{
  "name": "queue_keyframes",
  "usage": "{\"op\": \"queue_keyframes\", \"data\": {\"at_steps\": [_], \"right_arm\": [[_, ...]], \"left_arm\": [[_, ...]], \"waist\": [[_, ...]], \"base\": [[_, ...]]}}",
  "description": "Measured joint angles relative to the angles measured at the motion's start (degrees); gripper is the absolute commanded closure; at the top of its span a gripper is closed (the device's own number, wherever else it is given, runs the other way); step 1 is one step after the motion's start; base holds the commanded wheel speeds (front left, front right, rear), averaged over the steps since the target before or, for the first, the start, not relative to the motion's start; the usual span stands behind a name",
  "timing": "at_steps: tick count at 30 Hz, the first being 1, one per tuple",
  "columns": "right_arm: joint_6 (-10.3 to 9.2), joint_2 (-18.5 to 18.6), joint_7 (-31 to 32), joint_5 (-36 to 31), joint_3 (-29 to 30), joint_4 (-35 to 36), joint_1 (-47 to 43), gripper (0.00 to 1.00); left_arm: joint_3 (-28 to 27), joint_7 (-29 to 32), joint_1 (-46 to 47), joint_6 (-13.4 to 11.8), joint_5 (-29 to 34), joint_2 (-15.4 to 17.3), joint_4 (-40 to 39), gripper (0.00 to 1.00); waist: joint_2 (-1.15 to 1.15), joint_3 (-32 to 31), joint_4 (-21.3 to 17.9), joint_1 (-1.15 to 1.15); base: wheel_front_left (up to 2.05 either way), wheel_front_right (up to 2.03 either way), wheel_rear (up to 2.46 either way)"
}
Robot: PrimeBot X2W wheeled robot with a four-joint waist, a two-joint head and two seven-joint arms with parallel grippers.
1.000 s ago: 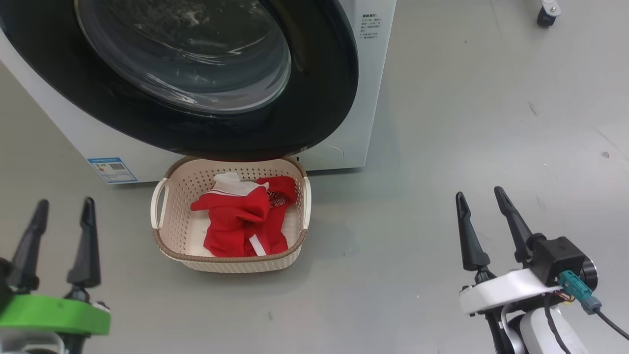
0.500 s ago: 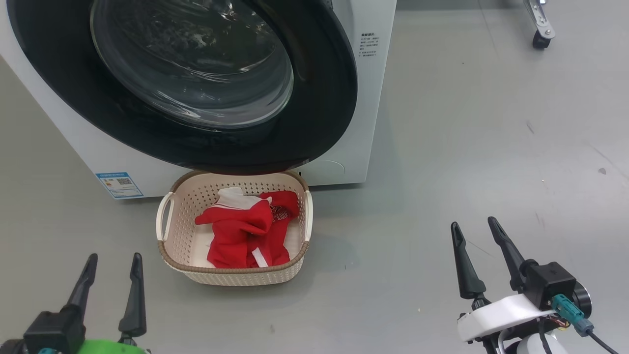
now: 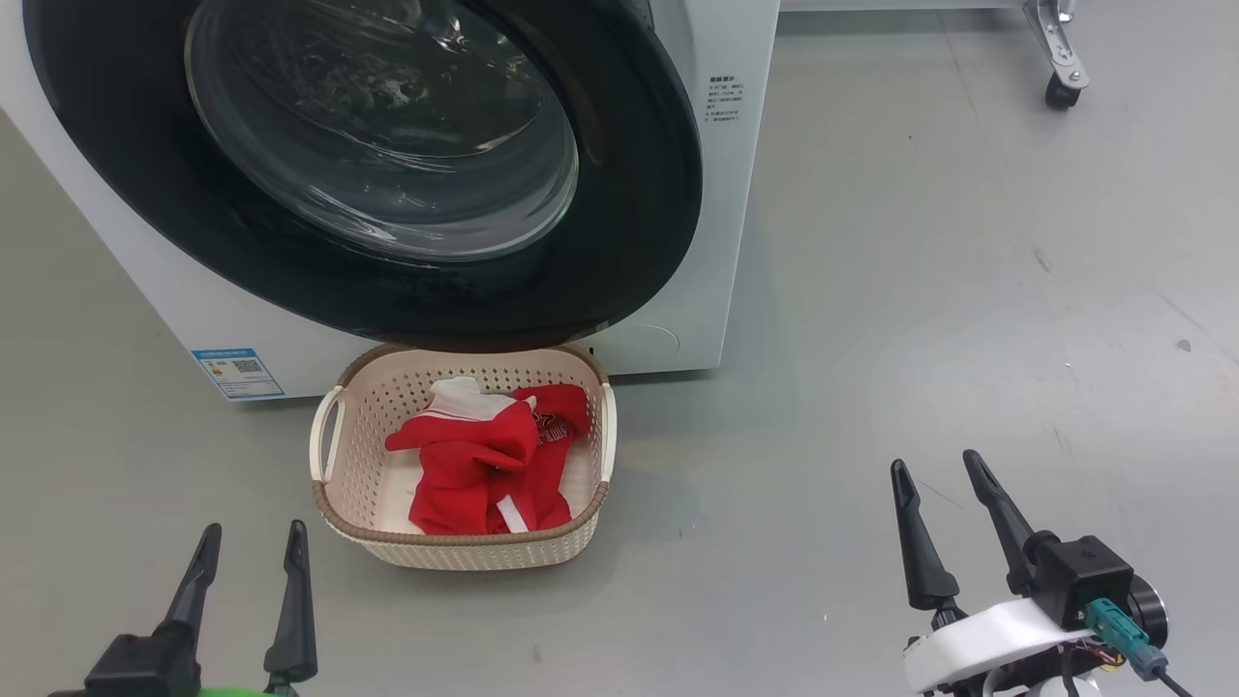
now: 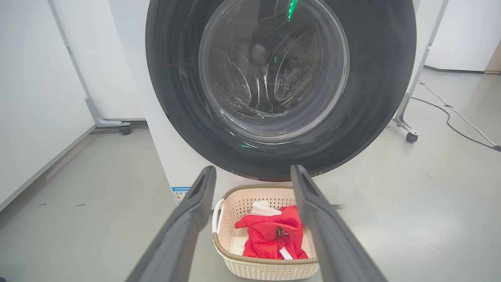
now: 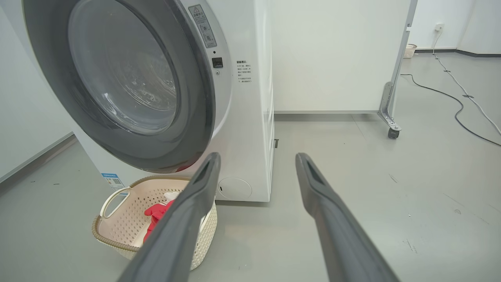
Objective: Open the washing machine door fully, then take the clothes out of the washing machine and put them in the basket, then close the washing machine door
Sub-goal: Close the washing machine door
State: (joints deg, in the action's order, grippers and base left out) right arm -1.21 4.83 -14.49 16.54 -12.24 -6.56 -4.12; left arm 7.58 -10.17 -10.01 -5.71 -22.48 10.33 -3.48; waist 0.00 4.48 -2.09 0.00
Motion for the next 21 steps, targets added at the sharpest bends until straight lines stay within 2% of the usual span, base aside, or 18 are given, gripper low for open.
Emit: {"op": "queue_keyframes", "data": {"at_steps": [15, 16, 17, 18, 21], "right_arm": [[-0.01, -0.4, 0.0, -0.2, 0.1, 0.3, -0.1, 0.0], [-0.01, -0.4, 0.0, -0.2, 0.1, 0.4, -0.2, 0.5], [0.0, -0.5, 0.0, -0.2, 0.1, 0.4, -0.2, 0.87], [0.0, -0.5, 0.0, -0.2, 0.1, 0.4, -0.2, 1.0], [0.04, -0.6, 0.0, -0.2, 0.1, 0.4, -0.2, 1.0]], "left_arm": [[0.0, -0.6, 0.0, -0.4, 1.2, -1.6, 0.6, 0.0], [0.0, -0.6, 0.0, -0.4, 1.4, -1.7, 0.6, 0.0], [0.0, -0.6, 0.0, -0.4, 1.5, -1.7, 0.6, 0.0], [0.0, -0.7, 0.0, -0.4, 1.6, -1.7, 0.6, 0.0], [0.0, -0.8, 0.0, -0.5, 2.4, -1.8, 0.7, 0.0]], "waist": [[0.0, 0.1, -0.3, 0.0], [0.0, 0.2, -0.3, 0.0], [0.0, 0.2, -0.3, 0.0], [0.0, 0.2, -0.3, 0.0], [0.0, 0.3, -0.3, 0.0]], "base": [[0.0, 0.0, 0.0], [0.0, 0.0, 0.0], [0.0, 0.0, 0.0], [0.0, 0.0, 0.0], [0.0, 0.0, 0.0]]}}
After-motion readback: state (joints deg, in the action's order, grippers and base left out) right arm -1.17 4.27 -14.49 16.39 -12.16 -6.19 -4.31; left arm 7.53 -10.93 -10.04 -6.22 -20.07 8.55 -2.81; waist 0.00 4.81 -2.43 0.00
